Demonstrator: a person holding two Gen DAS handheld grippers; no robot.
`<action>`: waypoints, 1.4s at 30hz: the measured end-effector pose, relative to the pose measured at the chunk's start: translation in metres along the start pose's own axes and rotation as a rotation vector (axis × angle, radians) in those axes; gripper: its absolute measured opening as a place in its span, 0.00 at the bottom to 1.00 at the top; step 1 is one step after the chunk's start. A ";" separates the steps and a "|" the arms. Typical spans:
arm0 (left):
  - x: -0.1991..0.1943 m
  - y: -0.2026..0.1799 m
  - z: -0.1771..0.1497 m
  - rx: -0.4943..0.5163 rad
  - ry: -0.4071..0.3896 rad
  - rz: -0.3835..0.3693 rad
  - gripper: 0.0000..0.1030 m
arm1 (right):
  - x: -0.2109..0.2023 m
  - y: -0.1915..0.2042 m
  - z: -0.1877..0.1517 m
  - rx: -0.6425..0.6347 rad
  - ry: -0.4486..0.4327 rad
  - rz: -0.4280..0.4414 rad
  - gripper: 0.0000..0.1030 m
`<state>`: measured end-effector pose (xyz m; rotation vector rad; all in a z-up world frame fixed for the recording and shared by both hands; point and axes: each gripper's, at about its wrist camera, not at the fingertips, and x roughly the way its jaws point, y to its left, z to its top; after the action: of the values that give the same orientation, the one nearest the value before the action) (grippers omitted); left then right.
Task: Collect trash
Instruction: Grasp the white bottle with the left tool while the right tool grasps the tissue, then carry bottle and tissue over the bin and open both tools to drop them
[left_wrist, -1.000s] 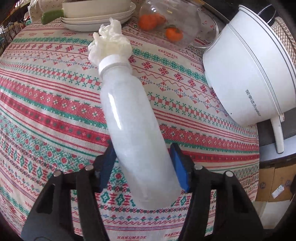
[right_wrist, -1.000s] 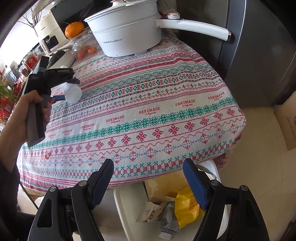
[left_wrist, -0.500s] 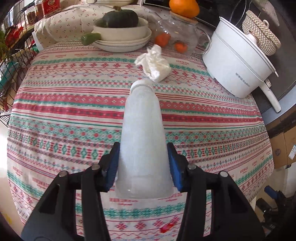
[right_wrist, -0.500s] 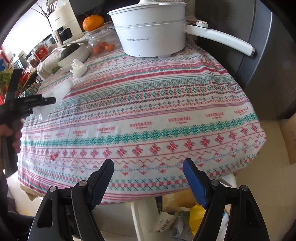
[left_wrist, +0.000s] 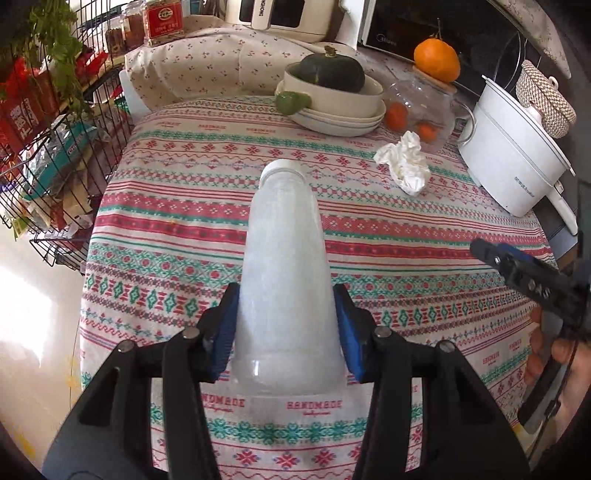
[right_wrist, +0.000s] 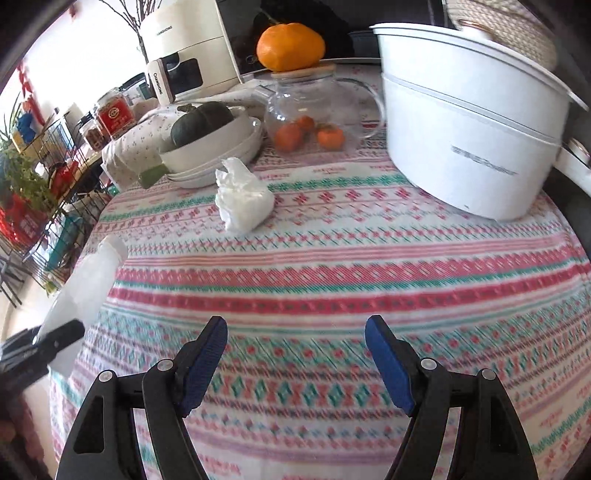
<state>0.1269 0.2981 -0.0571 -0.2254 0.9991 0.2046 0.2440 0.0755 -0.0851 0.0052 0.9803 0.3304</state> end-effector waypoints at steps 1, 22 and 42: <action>0.001 0.006 0.000 -0.006 0.008 0.000 0.50 | 0.010 0.007 0.007 -0.008 0.002 0.000 0.76; -0.003 0.021 0.005 -0.041 -0.005 0.007 0.50 | 0.106 0.044 0.087 -0.071 0.006 -0.018 0.32; -0.078 -0.094 -0.030 0.128 -0.058 -0.108 0.50 | -0.129 -0.044 -0.012 -0.206 -0.019 -0.057 0.32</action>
<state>0.0870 0.1946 0.0025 -0.1550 0.9362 0.0481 0.1801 -0.0035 0.0068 -0.2063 0.9222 0.3773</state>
